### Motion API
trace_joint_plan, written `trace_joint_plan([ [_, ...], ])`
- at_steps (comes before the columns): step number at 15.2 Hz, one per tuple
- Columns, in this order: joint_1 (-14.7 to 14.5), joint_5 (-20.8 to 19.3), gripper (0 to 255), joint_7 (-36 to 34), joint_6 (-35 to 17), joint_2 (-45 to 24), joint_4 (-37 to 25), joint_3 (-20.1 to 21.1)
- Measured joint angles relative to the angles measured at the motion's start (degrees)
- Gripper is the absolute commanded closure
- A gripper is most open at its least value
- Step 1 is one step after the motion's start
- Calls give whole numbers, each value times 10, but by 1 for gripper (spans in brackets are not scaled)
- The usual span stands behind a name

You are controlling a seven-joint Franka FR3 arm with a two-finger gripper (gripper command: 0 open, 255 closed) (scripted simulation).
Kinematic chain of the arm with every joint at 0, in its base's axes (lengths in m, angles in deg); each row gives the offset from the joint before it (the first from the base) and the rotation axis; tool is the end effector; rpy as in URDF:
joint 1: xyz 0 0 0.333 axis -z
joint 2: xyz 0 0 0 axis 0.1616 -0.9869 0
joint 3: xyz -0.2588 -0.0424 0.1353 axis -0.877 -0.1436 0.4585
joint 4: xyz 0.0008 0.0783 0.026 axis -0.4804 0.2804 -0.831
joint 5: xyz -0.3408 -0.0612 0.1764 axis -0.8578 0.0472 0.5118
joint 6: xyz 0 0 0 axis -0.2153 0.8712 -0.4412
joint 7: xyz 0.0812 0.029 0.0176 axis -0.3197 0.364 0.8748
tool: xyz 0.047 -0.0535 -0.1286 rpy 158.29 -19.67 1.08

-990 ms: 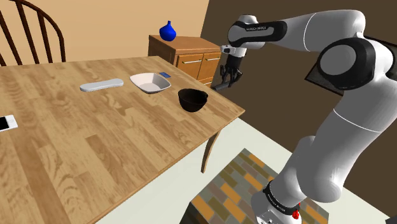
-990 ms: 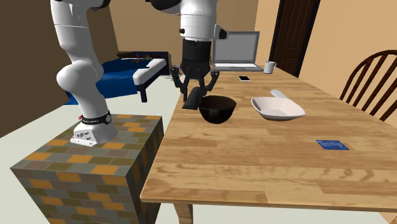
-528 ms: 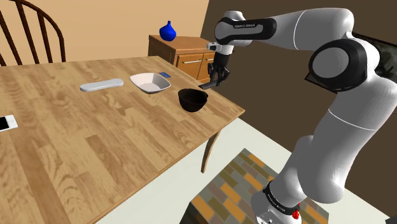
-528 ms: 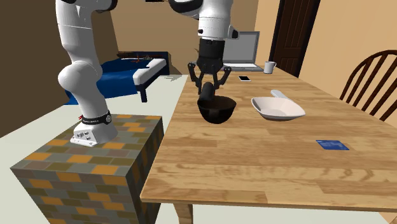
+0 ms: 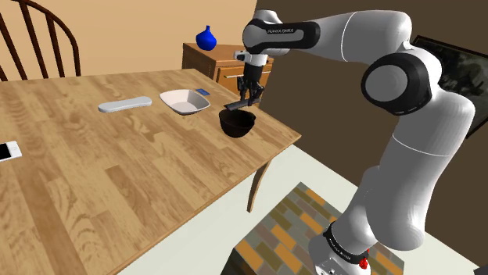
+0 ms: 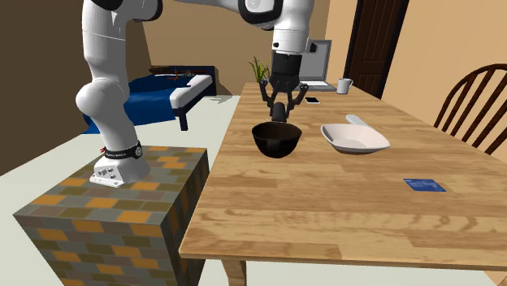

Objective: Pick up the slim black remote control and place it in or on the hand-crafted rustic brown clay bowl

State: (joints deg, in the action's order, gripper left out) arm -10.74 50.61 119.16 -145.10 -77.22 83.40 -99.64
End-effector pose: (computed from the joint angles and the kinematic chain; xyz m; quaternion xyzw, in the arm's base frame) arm 0.6034 -0.0775 0.4128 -0.7182 -0.6946 0.0321 0.0257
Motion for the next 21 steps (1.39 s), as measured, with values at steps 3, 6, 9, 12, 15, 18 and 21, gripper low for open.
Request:
trace_joint_plan([
  [3, -2, 2, 255, -1, -20, -3, 18, 1],
  [6, -2, 5, 255, -1, -41, -8, 34, 3],
  [9, -1, 10, 255, 3, -63, -16, 50, 4],
  [12, -1, 11, 255, 3, -71, -18, 56, 5],
  [15, -1, 11, 255, 4, -72, -18, 56, 5],
  [18, -1, 11, 0, 4, -72, -18, 56, 5],
  [21, -1, 11, 0, 4, -72, -18, 56, 5],
])
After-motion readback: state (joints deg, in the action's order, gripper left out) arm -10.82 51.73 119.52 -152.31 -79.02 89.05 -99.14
